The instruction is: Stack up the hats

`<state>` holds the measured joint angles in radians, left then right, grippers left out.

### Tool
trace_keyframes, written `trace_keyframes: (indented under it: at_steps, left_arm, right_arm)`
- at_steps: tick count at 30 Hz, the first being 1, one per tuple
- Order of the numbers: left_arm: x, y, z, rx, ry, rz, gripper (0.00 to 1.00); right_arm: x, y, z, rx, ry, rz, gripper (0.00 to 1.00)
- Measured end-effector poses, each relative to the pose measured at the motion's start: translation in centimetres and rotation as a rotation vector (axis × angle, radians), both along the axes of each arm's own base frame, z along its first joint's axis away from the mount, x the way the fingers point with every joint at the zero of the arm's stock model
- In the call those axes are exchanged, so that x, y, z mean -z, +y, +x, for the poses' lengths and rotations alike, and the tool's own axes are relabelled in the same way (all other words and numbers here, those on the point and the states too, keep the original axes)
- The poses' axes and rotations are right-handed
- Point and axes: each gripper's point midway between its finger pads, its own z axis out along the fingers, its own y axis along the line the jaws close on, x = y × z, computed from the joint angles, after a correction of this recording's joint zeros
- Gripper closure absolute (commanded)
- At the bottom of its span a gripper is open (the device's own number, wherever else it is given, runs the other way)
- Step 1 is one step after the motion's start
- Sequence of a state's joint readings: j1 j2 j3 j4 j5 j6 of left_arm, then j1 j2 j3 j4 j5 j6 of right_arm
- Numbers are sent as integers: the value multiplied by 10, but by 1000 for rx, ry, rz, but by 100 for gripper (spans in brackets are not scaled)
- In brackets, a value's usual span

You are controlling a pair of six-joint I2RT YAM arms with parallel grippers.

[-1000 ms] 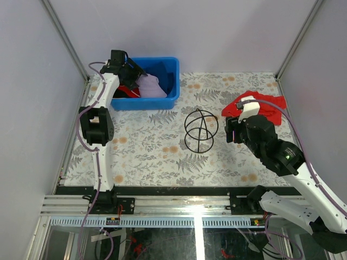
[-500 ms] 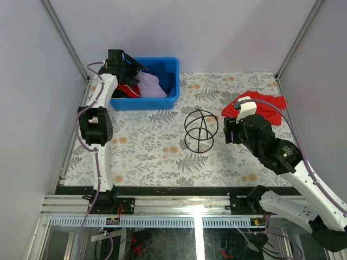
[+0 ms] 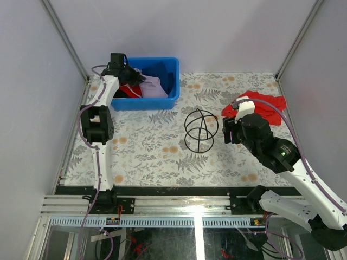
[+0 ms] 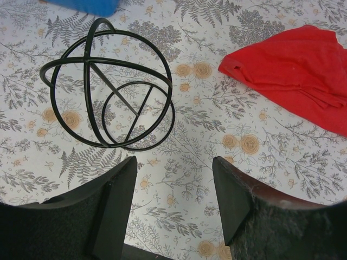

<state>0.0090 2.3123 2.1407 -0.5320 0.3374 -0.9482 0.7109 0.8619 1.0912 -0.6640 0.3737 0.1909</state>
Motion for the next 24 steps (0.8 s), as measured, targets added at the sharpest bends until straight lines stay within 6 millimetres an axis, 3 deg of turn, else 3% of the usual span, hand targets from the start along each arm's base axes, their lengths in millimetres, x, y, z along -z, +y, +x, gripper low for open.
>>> trace_keyframes:
  at_steps: [6,9,11,13,16,19,24]
  left_arm:
    - [15,-2,-11,28,37,-14,100]
    - [-1,-5,-15,55,13,-40,100]
    - [-26,-9,-20,81,-27,-61,100]
    - [-59,-14,-27,110,-81,-86,100]
    - [-133,-28,-47,177,-223,-150,100]
    - [-216,-48,-83,269,-398,-241,100]
    - [-310,-86,-145,450,-601,-397,100]
  right_arm:
    - [0,0,0,-1,-2,2,35]
    - [-2,0,0,0,-5,4,35]
    - [-7,0,0,-1,-16,13,35]
    - [-16,0,0,-1,-34,29,34]
    - [-42,2,0,-10,-84,78,33]
    - [-75,10,1,-31,-146,154,32]
    - [-118,32,6,-79,-195,292,26]
